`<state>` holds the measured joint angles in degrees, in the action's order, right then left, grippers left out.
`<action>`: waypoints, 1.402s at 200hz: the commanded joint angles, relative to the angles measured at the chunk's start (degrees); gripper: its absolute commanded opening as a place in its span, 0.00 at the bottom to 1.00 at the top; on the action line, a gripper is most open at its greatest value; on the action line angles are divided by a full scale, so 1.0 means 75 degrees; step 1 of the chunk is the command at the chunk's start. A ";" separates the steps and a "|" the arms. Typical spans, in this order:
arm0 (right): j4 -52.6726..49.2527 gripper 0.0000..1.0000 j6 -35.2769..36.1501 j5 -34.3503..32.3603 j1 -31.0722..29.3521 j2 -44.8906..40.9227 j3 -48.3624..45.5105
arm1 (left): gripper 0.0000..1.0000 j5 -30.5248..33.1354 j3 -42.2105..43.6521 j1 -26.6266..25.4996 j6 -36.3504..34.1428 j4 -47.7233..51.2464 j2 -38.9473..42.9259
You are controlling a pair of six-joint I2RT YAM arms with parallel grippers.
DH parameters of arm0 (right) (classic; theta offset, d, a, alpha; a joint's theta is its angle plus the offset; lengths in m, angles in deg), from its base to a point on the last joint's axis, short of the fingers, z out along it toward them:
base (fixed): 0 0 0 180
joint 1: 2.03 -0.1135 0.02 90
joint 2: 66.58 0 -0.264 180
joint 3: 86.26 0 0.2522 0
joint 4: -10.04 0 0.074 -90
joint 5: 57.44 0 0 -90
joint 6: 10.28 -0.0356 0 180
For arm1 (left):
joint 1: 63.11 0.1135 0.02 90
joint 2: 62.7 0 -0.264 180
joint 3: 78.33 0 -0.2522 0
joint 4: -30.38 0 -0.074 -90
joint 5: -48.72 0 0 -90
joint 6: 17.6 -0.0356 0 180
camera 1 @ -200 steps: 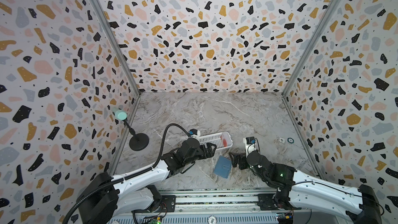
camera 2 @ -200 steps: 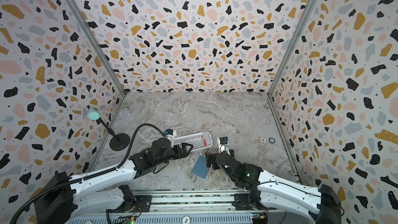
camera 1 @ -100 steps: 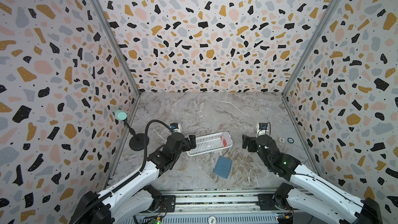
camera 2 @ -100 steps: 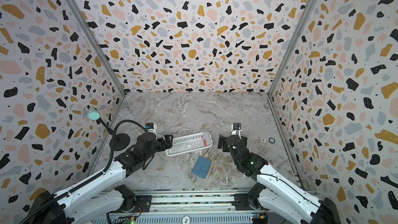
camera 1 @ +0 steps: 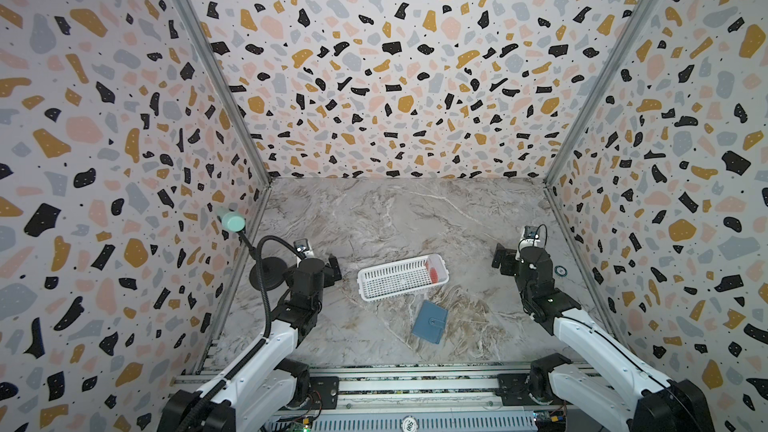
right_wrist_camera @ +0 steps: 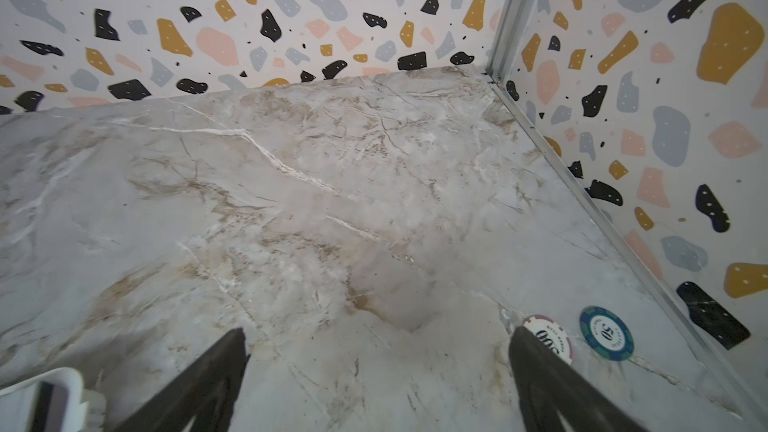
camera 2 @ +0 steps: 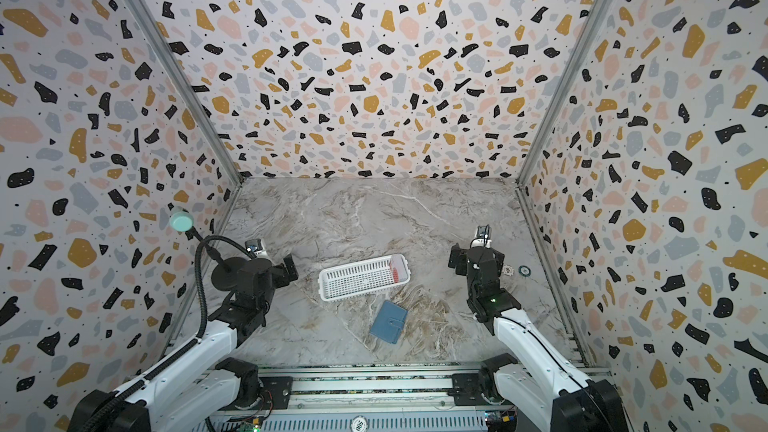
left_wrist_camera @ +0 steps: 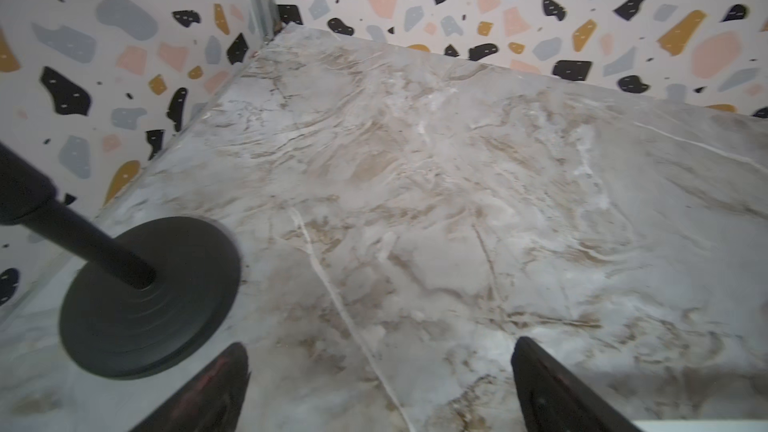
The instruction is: Put the credit cards into the card holder
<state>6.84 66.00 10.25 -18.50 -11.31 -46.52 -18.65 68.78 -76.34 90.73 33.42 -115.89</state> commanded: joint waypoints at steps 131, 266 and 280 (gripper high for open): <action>0.3906 0.99 0.1279 0.0164 0.0959 0.2197 -0.1007 | 1.00 0.0046 0.1060 0.0968 -0.1924 -0.4871 -0.1623; 0.5958 0.99 0.1791 0.1004 0.1242 0.3188 -0.1118 | 1.00 -0.0052 0.1450 0.1003 -0.2080 -0.8029 -0.3541; 0.6074 0.99 0.1762 0.1043 0.1243 0.3282 -0.1117 | 1.00 -0.0057 0.1391 0.1003 -0.2085 -0.7845 -0.3522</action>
<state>48.85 78.66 16.22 -9.51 12.42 -54.61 -18.71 79.09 -69.15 75.99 -19.27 -142.38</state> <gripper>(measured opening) 0.988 0.999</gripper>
